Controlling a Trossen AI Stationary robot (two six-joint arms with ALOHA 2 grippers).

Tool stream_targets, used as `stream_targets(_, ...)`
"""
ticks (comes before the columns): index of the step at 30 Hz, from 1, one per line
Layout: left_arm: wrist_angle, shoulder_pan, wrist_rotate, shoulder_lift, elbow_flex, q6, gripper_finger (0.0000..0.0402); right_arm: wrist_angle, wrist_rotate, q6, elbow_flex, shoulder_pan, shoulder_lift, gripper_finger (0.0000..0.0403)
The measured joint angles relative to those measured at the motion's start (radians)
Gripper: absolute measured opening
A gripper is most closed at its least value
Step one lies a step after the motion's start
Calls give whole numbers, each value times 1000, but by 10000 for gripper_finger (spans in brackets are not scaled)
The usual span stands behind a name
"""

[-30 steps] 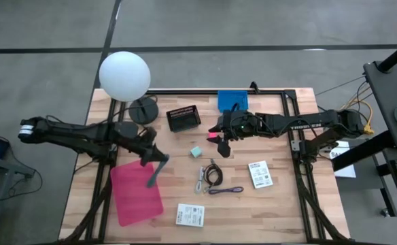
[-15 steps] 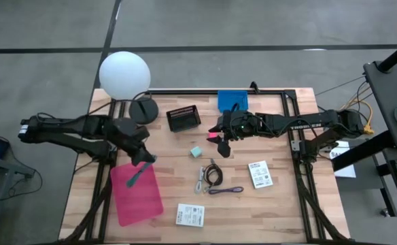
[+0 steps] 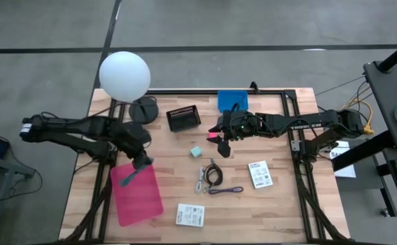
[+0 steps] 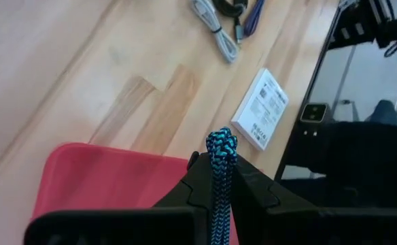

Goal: Pick and place items into bin
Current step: Put the blue patterned charger cable into the light pink bin

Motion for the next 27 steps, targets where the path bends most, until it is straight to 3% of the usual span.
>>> stream_targets(19, -229, -1, 45, 6, 4, 25, 11, 0, 0, 0, -1, 0, 0, 173)
stream_targets(27, -248, -2, -41, 73, 2, 55, 11, 0, 0, -1, -2, 0, 0, 173)
